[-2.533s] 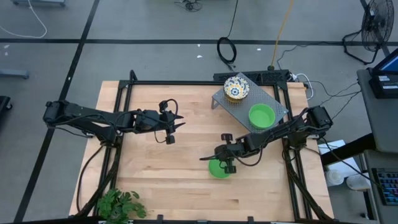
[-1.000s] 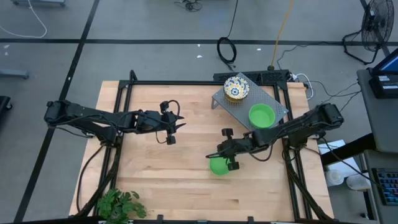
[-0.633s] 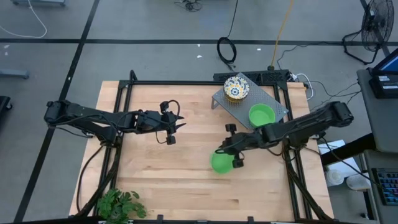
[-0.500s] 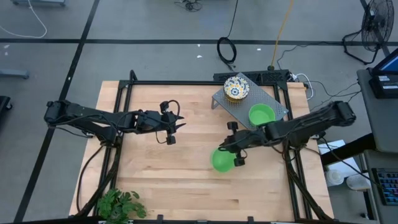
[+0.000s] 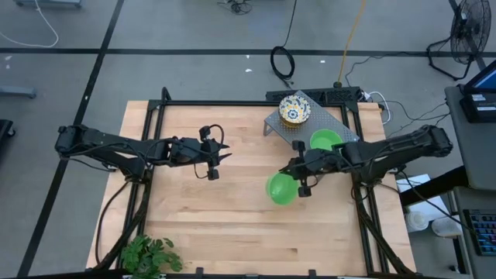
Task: Pick & Place Mini bowls
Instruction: Stack the green bowl on the stacked green bowl on the shelf
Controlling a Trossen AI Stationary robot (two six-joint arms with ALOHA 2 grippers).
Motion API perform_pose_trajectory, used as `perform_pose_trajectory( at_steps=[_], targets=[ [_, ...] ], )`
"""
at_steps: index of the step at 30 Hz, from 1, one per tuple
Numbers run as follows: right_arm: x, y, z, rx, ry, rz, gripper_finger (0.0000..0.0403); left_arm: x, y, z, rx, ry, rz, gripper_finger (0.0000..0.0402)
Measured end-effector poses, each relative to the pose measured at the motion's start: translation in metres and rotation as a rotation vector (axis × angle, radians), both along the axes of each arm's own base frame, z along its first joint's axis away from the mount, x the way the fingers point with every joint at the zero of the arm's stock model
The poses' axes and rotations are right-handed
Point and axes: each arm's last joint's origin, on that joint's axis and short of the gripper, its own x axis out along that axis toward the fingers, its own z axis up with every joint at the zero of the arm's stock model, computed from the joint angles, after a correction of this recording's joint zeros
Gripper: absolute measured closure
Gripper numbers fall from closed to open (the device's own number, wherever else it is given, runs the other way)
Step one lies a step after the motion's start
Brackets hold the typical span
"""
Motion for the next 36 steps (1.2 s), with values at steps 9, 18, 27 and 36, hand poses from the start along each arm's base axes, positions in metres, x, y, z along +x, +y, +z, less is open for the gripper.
perform_pose_trajectory(
  at_steps=[9, 18, 27, 36],
  targets=[
    [-0.01, -0.01, 0.011, 0.006, -0.034, -0.034, 0.0401, 0.0, 0.0, 0.0, 0.0, -0.001, 0.0, 0.0284],
    [-0.032, -0.016, 0.026, 0.021, -0.076, -0.053, 0.0401, 0.0, 0.0, 0.0, 0.0, -0.002, 0.0, 0.0284],
    [-0.054, -0.021, 0.042, -0.009, -0.153, -0.125, 0.0401, 0.0, 0.0, 0.0, 0.0, -0.002, 0.0, 0.0284],
    [-0.077, -0.03, 0.049, 0.001, -0.194, -0.358, 0.0401, 0.0, 0.0, 0.0, 0.0, -0.002, 0.0, 0.0284]
  ],
)
